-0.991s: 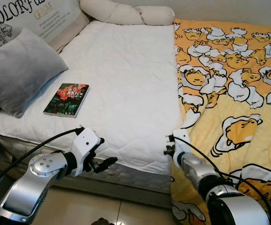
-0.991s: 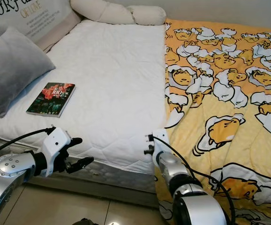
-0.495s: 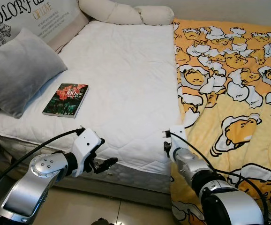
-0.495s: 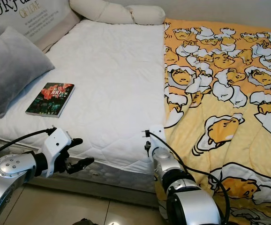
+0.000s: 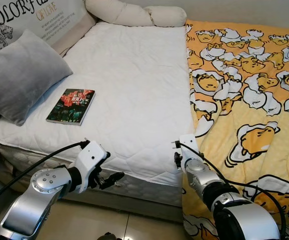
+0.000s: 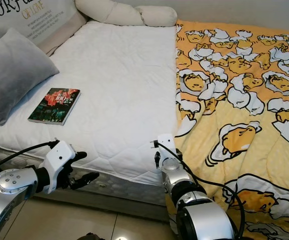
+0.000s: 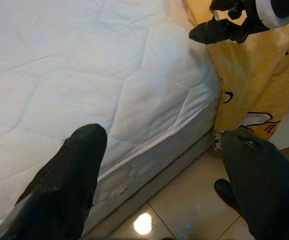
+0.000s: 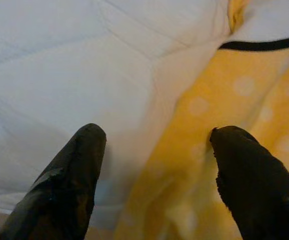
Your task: Clean up the room
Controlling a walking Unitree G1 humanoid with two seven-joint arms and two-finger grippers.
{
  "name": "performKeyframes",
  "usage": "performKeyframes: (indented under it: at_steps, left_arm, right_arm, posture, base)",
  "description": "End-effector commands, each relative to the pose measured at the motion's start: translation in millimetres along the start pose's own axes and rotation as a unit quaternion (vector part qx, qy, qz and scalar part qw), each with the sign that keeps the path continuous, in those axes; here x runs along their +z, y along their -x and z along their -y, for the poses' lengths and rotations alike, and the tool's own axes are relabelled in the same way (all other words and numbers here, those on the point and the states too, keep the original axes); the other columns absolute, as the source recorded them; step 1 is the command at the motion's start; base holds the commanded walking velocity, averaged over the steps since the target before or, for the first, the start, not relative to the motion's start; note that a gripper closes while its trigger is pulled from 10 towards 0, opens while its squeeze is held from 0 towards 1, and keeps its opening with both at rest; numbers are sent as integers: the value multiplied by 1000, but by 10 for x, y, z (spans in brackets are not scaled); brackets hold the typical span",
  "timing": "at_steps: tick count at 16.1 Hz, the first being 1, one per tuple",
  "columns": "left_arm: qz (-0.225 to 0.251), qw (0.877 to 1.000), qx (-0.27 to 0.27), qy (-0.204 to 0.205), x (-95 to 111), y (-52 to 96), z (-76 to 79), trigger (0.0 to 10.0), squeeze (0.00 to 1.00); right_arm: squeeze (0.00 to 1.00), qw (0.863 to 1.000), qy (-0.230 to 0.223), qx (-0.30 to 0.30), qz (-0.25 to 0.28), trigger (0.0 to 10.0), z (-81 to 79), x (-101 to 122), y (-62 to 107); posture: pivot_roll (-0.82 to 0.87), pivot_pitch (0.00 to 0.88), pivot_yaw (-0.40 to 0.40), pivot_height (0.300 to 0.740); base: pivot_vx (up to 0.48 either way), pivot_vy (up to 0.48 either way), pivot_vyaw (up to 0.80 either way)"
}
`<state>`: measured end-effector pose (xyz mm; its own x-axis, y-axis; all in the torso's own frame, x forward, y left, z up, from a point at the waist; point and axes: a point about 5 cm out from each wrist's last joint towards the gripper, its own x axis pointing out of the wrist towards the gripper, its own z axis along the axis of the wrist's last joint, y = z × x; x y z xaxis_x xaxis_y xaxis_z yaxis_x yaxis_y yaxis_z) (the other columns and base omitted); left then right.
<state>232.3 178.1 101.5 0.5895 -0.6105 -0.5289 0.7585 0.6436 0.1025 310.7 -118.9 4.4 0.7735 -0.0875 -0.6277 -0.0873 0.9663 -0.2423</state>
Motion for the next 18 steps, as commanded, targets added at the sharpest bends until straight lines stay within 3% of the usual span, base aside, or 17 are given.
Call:
performKeyframes:
  at_steps: [1,2,3,4,5,6,7,12,18]
  left_arm:
    - [0,1000,-3,-8,34,18,21,10000,0]
    - [0,1000,-6,-9,45,18,26,10000,0]
    - [-1,1000,-12,-11,62,20,36,10000,0]
    - [-4,1000,-19,-14,62,29,45,10000,0]
    - [-9,1000,-23,-16,50,44,49,10000,0]
    - [-13,999,-26,-17,37,61,49,10000,0]
    - [-14,999,-26,-17,33,67,48,10000,0]
    - [-15,999,-24,-15,38,62,51,10000,0]
    - [-10,1000,-21,-12,43,44,59,10000,0]
  right_arm:
    - [871,1000,3,-13,-21,10000,65,-61,-8]
    - [173,999,-8,-10,-29,10000,72,-93,-9]
    - [0,999,-20,-7,-41,10000,96,-137,-10]
    - [0,999,-20,-8,-47,10000,131,-166,-13]
    - [0,998,-15,-16,-51,7412,185,-184,-18]
    - [0,998,-16,-24,-53,2667,244,-196,-23]
    - [0,998,-21,-25,-54,0,265,-201,-25]
    - [0,996,-52,-6,-71,0,370,-299,-26]
    - [0,996,-64,17,-66,0,378,-288,-30]
  posture:
    - [108,23,5,740]
    - [114,41,12,740]
    - [118,54,18,740]
    - [120,65,24,740]
    - [120,80,30,740]
    - [120,89,34,740]
    - [120,93,34,740]
    - [118,90,24,740]
    - [109,71,19,740]
  base:
    - [0,0,0]
    - [0,0,0]
    - [0,0,0]
    - [0,0,0]
    - [0,0,0]
    - [0,0,0]
    - [0,0,0]
    - [0,0,0]
    - [0,0,0]
